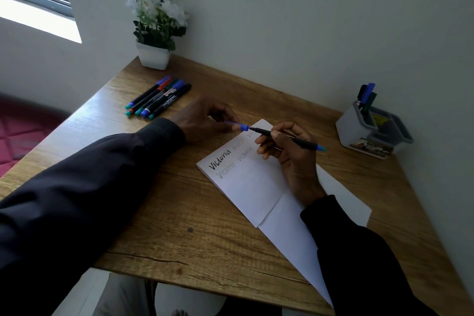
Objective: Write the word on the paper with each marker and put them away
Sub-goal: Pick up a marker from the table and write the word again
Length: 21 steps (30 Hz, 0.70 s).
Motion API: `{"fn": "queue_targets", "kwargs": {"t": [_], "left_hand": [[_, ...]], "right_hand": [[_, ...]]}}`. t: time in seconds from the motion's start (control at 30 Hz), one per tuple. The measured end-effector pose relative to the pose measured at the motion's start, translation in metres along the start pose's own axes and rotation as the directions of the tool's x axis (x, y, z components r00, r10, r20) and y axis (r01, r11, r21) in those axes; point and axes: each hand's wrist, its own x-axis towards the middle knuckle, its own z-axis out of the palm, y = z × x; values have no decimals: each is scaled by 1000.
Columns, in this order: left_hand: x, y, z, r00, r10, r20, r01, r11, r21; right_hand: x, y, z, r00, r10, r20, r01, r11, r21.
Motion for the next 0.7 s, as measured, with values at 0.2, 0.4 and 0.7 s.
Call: {"fn": "queue_targets", "kwargs": {"t": [0.2, 0.4, 0.7], "left_hand": [[-1, 2, 1, 999, 16, -29, -17, 1000, -12], [-3, 9, 4, 990, 69, -121, -75, 996, -40], [-9, 25, 9, 979, 83, -186, -94, 994, -51]], "right_hand": [[3, -1, -1, 997, -74, 8, 75, 992, -99], [4, -15, -5, 994, -111, -11, 109, 990, -90], [0, -35, -11, 998, -60, 11, 61, 996, -58]]}}
